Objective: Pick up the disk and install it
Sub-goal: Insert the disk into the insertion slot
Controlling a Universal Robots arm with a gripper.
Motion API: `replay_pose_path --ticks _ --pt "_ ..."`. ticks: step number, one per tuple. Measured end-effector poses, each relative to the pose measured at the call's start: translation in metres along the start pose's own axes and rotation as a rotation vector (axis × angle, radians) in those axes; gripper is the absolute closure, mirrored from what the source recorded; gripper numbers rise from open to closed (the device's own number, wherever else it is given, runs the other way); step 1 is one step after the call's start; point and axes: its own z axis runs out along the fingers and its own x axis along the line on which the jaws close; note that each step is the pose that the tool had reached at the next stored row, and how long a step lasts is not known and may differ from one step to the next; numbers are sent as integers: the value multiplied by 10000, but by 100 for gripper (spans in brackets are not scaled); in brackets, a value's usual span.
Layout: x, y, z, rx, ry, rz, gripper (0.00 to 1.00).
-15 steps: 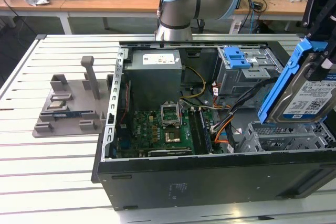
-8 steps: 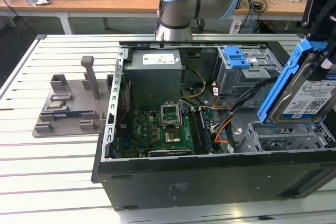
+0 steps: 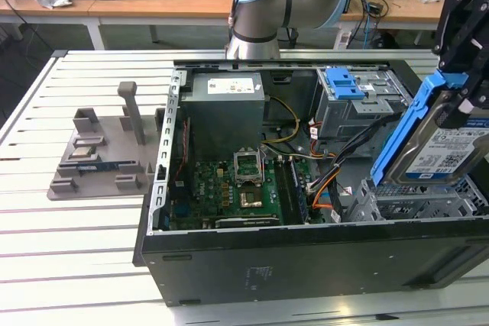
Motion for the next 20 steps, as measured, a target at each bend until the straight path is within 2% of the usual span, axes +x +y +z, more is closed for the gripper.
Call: replay_pose_path --ticks 8,20 --pt "6 -5 79 -2 -1 -52 63" --pt "15 -14 260 -7 3 -81 63"
